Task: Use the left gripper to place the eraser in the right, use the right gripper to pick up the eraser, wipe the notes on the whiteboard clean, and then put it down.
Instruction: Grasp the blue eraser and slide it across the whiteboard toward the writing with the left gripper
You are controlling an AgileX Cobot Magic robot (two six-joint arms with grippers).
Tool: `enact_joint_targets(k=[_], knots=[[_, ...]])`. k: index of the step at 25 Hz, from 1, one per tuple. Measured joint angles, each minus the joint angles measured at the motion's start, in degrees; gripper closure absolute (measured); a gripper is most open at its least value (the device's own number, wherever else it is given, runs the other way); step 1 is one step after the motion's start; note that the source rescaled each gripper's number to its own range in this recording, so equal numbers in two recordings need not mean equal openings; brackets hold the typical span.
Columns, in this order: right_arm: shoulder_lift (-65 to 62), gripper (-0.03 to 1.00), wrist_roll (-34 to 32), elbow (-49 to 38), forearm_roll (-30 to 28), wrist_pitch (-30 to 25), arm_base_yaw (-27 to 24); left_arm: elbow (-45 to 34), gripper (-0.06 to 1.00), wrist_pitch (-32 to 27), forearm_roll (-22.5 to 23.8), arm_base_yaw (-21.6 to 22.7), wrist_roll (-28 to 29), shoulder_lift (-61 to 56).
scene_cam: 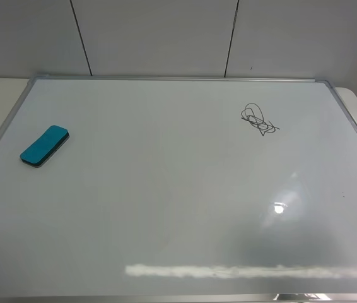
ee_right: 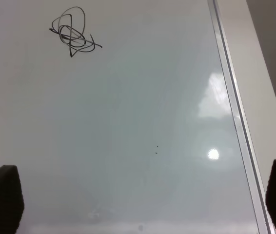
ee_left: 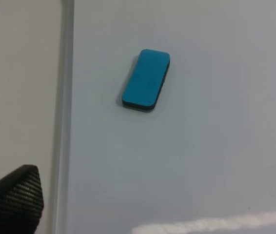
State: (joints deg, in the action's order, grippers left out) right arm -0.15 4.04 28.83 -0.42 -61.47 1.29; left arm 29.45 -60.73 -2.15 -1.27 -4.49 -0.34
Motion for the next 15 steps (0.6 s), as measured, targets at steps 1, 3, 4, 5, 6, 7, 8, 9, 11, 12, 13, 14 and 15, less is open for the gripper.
enact_joint_targets(k=[1,3,4,5,6,7,8,9,11,12,13,14,15], knots=[[0.0,-0.03,0.0,0.0,0.0,0.0,0.0,0.0,-0.06,0.0,0.0,0.0,0.0,0.0],[0.0,-0.03,0.0,0.0,0.0,0.0,0.0,0.0,-0.06,0.0,-0.25,0.0,0.0,0.0],[0.0,-0.03,0.0,0.0,0.0,0.0,0.0,0.0,-0.06,0.0,-0.64,0.0,0.0,0.0],[0.0,-0.03,0.0,0.0,0.0,0.0,0.0,0.0,-0.06,0.0,-0.87,0.0,0.0,0.0],[0.0,-0.03,0.0,0.0,0.0,0.0,0.0,0.0,-0.06,0.0,-1.01,0.0,0.0,0.0],[0.0,-0.03,0.0,0.0,0.0,0.0,0.0,0.0,-0.06,0.0,-1.07,0.0,0.0,0.0],[0.0,-0.03,0.0,0.0,0.0,0.0,0.0,0.0,-0.06,0.0,-1.07,0.0,0.0,0.0],[0.0,-0.03,0.0,0.0,0.0,0.0,0.0,0.0,-0.06,0.0,-1.07,0.0,0.0,0.0],[0.0,-0.03,0.0,0.0,0.0,0.0,0.0,0.0,-0.06,0.0,-1.07,0.0,-0.06,0.0],[0.0,-0.03,0.0,0.0,0.0,0.0,0.0,0.0,-0.06,0.0,-1.07,0.0,-0.21,0.0],[0.0,-0.03,0.0,0.0,0.0,0.0,0.0,0.0,-0.06,0.05,-1.07,0.0,-0.42,0.0],[0.0,-0.03,0.0,0.0,0.0,0.0,0.0,0.0,-0.06,0.2,-1.07,0.0,-0.57,0.21],[0.0,-0.03,0.0,0.0,0.0,0.0,0.0,0.15,-0.06,0.2,-1.17,0.0,-0.64,1.05]])
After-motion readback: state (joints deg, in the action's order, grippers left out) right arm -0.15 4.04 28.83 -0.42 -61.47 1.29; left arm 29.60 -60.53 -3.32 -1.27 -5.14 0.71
